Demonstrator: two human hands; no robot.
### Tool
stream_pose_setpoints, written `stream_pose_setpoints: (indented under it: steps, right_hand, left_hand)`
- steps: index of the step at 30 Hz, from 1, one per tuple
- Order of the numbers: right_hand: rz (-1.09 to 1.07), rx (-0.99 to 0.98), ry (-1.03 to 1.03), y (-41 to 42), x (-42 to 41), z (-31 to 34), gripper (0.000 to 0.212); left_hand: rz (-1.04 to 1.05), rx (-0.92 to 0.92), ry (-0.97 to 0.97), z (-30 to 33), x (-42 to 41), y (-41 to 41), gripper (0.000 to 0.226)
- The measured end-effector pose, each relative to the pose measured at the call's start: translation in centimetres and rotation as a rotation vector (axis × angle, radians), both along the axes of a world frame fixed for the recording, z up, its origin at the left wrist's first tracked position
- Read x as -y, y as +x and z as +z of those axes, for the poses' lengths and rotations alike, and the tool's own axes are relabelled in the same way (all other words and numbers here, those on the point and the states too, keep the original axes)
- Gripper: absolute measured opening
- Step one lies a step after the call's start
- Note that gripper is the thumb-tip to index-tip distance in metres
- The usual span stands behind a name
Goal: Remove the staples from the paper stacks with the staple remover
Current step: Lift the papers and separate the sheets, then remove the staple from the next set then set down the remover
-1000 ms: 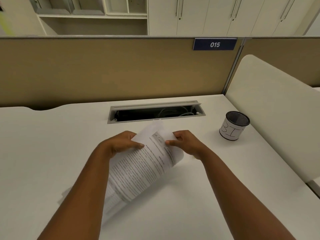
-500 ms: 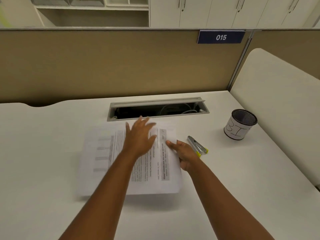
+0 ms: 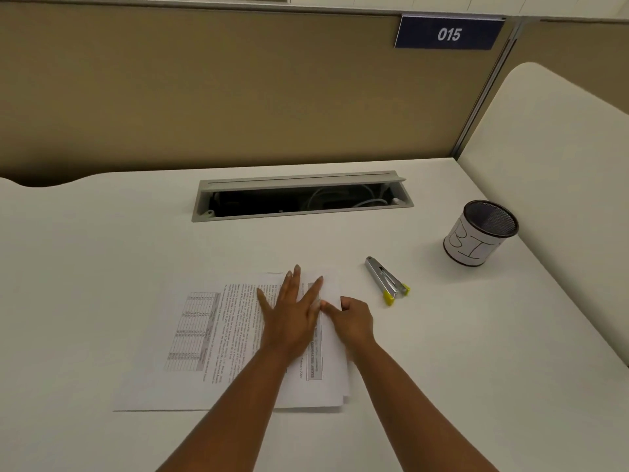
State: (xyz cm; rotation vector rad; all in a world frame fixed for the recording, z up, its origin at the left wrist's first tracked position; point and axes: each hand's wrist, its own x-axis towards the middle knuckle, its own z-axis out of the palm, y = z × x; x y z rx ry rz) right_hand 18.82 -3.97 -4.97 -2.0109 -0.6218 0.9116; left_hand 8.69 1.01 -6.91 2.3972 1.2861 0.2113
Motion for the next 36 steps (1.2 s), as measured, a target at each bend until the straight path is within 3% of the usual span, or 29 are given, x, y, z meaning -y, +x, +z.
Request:
stream_pose_setpoints:
  steps: [3,5,8,11,12,16,20,22,23,27,29,32,36]
  right_hand:
    - [0.017,0.109,-0.05,0.6,-0.2,-0.1,0.053]
    - [0.032,0.213,-0.079,1.0,0.0,0.4,0.041]
    - [-0.014,0.502,-0.089,1.9,0.3,1.0,0.027]
    - [-0.116,0.764,0.054,4.1,0.4,1.4,0.015]
    - [-0.105,0.841,0.051,5.1,0.5,1.3,0.019]
    - [0.116,0.793,-0.211,8.0,0.5,0.2,0.049]
    - [0.159,0.769,-0.111,8.5,0.2,0.1,0.019]
    - [0.109,0.606,-0.034,8.7,0.1,0.4,0.011]
    - [0.062,0.436,0.026,8.7,0.1,0.6,0.012]
    - [-0.032,-0.538,0.289,8.1,0.6,2.1,0.02]
    - [0.006,-0.848,0.361,7.9,1.0,2.4,0.025]
    - [0.097,-1.042,0.396,7.8,1.2,2.4,0.033]
    - [0.179,-1.01,0.339,7.7,1.1,2.0,0.035]
  left_hand:
    - [-0.002,-0.045,0.042,-0.8,-0.1,0.0,0.044]
    - [-0.013,-0.075,0.07,-1.3,-0.2,-0.1,0.043]
    - [-0.022,-0.096,0.094,-1.7,-0.3,-0.1,0.045]
    - [-0.035,-0.112,0.109,-1.7,-0.3,-0.1,0.047]
    - [-0.04,-0.115,0.11,-1.7,-0.2,-0.1,0.047]
    - [-0.06,-0.111,0.13,-1.7,-0.2,-0.4,0.047]
    - [-0.075,-0.115,0.151,-1.7,-0.3,-0.7,0.048]
    - [-0.075,-0.099,0.144,-1.7,-0.2,-0.8,0.048]
    - [-0.075,-0.098,0.142,-1.7,-0.2,-0.8,0.048]
    - [-0.073,-0.098,0.147,-1.8,-0.3,-0.8,0.049]
    - [-0.072,-0.094,0.145,-1.8,-0.2,-0.8,0.049]
    - [-0.067,-0.097,0.146,-1.7,-0.2,-0.7,0.05]
    - [-0.067,-0.12,0.162,-1.7,-0.4,-0.7,0.059]
